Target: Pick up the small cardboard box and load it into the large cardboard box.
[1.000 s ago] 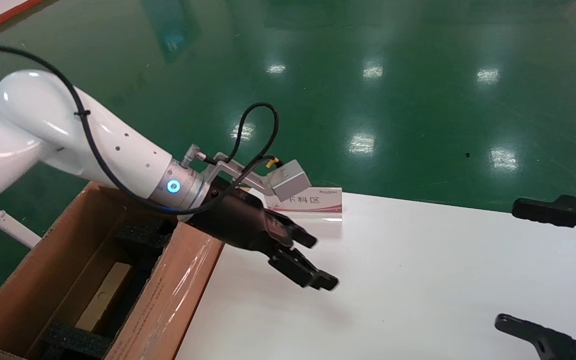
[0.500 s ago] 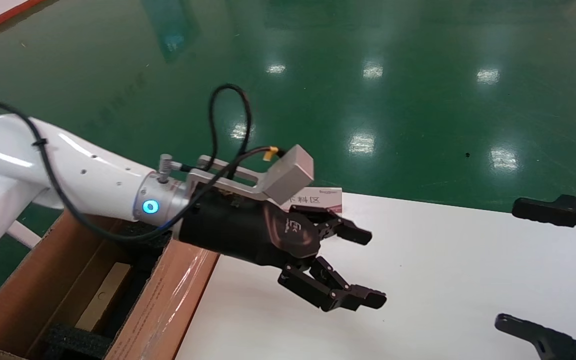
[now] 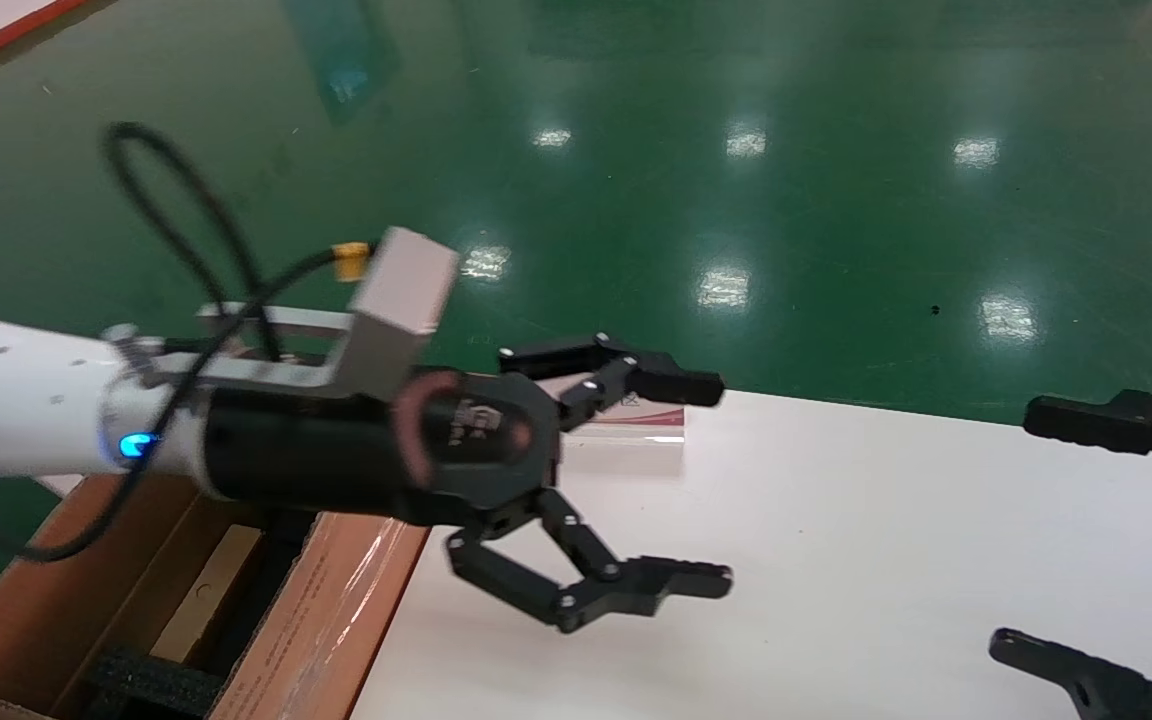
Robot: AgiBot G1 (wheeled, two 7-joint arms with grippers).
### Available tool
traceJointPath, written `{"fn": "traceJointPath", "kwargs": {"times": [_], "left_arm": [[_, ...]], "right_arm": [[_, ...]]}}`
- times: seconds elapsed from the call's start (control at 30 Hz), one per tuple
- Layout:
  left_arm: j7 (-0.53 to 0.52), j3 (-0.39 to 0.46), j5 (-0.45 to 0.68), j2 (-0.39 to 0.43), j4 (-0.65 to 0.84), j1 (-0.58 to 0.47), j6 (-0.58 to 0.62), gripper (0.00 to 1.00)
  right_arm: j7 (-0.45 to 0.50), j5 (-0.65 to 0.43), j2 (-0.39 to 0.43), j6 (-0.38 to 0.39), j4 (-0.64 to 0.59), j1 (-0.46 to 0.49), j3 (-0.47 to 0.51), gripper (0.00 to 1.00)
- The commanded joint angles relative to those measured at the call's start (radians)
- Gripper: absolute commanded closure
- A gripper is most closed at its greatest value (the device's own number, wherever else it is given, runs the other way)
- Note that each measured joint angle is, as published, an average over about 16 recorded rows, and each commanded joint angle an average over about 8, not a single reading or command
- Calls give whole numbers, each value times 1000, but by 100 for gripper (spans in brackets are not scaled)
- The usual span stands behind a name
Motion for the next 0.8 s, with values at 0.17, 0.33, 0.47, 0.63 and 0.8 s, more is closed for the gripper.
{"fn": "traceJointPath", "kwargs": {"times": [0.17,0.33,0.47,0.63,0.8], "left_arm": [[47,-125,-12,-16,-33,74,23,0],[45,-122,-11,-16,-31,72,22,0],[47,-125,-12,-16,-33,74,23,0],[48,-128,-12,-17,-34,76,24,0],[50,-132,-13,-18,-35,79,25,0]], "right_arm": [[1,-1,-1,-1,1,-1,2,0],[2,-3,-1,-1,1,-1,4,0],[3,-3,-2,-2,2,-1,5,0],[4,-5,-3,-3,2,-2,7,0],[5,-5,-3,-3,2,-2,8,0]]}}
